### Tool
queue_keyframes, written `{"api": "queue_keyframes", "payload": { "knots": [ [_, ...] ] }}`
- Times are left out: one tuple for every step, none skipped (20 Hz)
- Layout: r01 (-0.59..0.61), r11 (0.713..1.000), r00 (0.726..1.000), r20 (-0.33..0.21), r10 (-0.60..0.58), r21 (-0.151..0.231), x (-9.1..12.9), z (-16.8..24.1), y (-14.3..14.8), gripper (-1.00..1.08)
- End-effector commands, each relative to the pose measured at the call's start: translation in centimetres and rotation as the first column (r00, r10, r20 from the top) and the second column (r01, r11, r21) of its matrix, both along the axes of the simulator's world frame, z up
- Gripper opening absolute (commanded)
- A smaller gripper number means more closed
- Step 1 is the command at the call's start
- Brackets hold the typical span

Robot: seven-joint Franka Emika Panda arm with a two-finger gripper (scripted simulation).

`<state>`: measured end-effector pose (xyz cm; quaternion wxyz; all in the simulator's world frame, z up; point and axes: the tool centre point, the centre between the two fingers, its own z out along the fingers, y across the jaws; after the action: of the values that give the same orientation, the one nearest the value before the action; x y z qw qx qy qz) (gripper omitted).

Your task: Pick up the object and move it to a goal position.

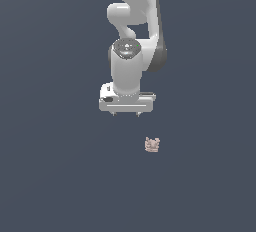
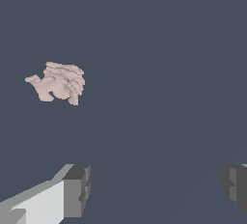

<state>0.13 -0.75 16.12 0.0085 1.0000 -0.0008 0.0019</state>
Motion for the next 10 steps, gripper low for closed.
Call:
{"api": "queue_keyframes", "payload": {
  "knots": [
    [0.000,1.000,1.000,0.000,0.000,0.000,0.0,0.0,0.0,1.00],
    [0.000,1.000,1.000,0.000,0.000,0.001,0.0,0.0,0.0,1.00],
    [-0.001,1.000,1.000,0.000,0.001,0.002,0.0,-0.1,0.1,1.00],
    [-0.002,1.000,1.000,0.000,0.002,0.005,0.0,-0.2,0.3,1.00],
    [-0.004,1.000,1.000,0.000,0.004,0.009,0.1,-0.3,0.6,1.00],
    [-0.006,1.000,1.000,0.000,0.006,0.014,0.1,-0.4,0.9,1.00],
    [-0.008,1.000,1.000,-0.001,0.008,0.020,0.1,-0.6,1.2,1.00],
    [-0.011,1.000,1.000,-0.001,0.011,0.025,0.1,-0.7,1.5,1.00],
    [-0.013,1.000,1.000,-0.001,0.013,0.029,0.1,-0.8,1.7,1.00],
    [-0.015,0.999,1.000,-0.001,0.015,0.031,0.0,-0.8,1.8,1.00]
  ]
}}
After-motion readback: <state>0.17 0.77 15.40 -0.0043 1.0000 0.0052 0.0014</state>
